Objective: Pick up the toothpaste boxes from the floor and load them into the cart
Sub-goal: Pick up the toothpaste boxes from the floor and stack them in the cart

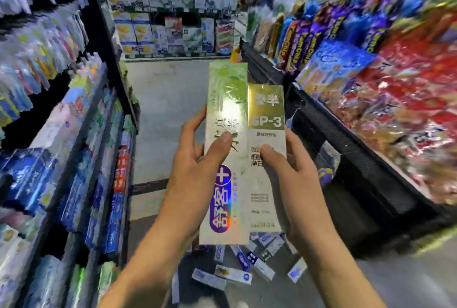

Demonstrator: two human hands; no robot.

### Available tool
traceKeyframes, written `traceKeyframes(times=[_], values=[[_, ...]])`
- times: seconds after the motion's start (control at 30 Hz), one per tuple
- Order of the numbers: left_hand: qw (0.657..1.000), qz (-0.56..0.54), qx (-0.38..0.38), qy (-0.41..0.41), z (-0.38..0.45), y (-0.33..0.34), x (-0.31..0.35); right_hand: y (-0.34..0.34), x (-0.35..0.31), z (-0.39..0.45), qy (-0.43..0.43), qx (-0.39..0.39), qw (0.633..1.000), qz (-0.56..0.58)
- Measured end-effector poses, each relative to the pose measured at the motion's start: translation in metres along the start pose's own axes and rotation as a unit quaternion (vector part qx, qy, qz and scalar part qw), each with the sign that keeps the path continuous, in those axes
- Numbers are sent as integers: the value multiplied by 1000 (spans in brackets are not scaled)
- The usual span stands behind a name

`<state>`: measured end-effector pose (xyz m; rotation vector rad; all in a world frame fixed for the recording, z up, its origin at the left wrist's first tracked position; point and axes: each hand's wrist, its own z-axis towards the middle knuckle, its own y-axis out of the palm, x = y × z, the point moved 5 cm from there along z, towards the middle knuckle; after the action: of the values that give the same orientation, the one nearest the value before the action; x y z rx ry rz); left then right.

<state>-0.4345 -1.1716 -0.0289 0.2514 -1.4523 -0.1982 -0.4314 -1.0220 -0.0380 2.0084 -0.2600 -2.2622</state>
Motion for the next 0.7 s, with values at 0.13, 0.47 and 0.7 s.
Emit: traceKeyframes(times=[0.13,0.47,0.7], values=[[996,-14,-75,-37,-13,33,-8,-33,-17,-41,-20,95,995,-26],[944,-24,-313,-100,-101,189,-40,-166,-55,-181,-74,341,936,-45],[890,-30,-439,-118,-207,325,-71,-279,-87,-302,-100,461,881,-42]])
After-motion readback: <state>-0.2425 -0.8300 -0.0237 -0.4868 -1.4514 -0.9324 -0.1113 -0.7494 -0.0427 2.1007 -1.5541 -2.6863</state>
